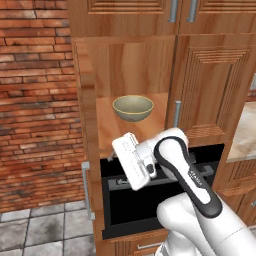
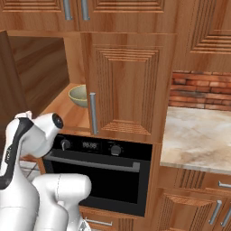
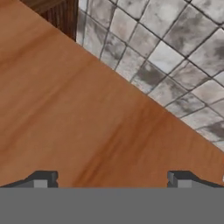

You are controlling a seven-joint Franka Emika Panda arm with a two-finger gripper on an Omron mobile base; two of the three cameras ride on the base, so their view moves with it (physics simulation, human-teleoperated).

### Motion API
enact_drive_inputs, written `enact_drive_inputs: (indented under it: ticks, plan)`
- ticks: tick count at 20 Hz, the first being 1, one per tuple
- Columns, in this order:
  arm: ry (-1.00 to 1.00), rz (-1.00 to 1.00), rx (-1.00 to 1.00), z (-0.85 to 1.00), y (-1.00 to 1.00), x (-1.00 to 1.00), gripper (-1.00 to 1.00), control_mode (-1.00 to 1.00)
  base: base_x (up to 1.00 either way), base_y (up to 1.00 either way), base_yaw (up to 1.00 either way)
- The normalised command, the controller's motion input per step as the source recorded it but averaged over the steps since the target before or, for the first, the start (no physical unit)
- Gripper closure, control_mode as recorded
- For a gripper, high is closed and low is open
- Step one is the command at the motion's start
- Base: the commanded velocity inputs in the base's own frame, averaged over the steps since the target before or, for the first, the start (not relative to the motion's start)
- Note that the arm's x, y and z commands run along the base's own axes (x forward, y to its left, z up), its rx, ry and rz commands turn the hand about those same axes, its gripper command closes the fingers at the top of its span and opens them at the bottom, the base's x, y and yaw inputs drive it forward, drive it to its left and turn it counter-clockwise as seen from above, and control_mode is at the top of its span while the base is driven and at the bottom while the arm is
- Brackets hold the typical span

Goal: Retrieve the bowl from the cabinet, then place the raw meat into the bowl to avoid contamination.

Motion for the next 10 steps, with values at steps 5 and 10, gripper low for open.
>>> enact_drive_inputs:
  ticks: [5,10]
  plan:
    - [-0.24,0.07,-0.24,-0.06,-0.42,-0.12,-1.00,-1.00,0.00,0.00,0.00]
    - [-0.14,0.07,-0.31,-0.35,-0.28,-0.29,-1.00,-1.00,0.00,0.00,0.00]
